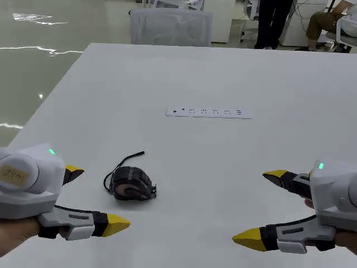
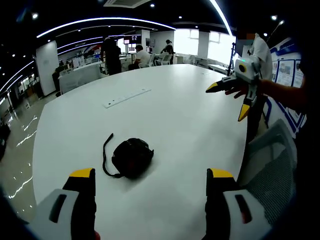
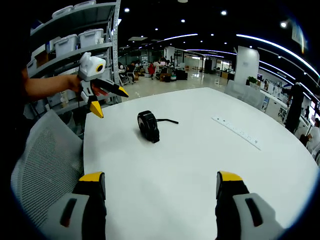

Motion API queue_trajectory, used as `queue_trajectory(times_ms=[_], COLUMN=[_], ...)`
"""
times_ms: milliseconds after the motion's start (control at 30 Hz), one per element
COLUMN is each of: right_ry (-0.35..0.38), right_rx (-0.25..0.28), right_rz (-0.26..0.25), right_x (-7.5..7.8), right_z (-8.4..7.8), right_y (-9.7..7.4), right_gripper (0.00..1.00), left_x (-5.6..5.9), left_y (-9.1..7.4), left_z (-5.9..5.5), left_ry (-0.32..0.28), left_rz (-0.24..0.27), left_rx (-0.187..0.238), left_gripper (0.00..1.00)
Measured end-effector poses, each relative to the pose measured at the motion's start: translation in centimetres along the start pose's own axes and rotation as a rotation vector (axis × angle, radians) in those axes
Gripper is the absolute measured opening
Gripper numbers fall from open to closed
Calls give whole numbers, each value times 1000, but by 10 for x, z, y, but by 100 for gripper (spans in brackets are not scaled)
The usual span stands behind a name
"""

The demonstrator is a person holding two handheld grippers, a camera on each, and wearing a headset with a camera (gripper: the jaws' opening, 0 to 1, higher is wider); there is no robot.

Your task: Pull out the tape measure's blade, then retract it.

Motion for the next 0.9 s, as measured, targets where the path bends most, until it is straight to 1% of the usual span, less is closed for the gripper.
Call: queue_trajectory(times_ms=[67,133,233,300,367,467,500,633,700,767,800,900], right_ry=[-7,-20,-57,-66,-76,-86,-94,-109,-119,-125,-120,-126], right_rx=[0,1,11,8,9,4,0,-12,-16,-14,-13,-8], right_rz=[8,18,26,28,38,44,49,63,68,70,70,80], right_x=[2,3,5,8,11,13,14,17,18,20,21,23], right_z=[2,4,7,8,10,11,11,12,12,13,13,14], right_y=[2,4,6,8,10,13,14,19,21,22,23,26], right_gripper=[94,92,89,88,87,85,84,81,81,80,80,79], left_x=[3,3,-1,-4,-5,-10,-14,-17,-20,-24,-25,-29], left_y=[1,2,6,7,9,12,13,18,20,21,22,23], left_z=[1,2,1,1,3,3,3,4,4,5,6,6], left_ry=[14,24,41,51,63,81,87,103,106,110,112,116], left_rz=[-4,-11,-22,-26,-35,-48,-52,-74,-79,-89,-90,-98], left_rx=[-3,-9,-13,-12,-14,-14,-14,-29,-30,-23,-9,-3], left_gripper=[89,89,88,88,87,85,84,82,81,79,78,77])
Point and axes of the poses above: the centre of the closed fingertips' face, and the gripper's own axes: y roughly forward along the fingers, x roughly to its right, z roughly out of its top, the point moved 8 cm from there along -y, roughly backward along the fingers, and after that the axes turned 11 degrees about y, right-handed, at the moved point
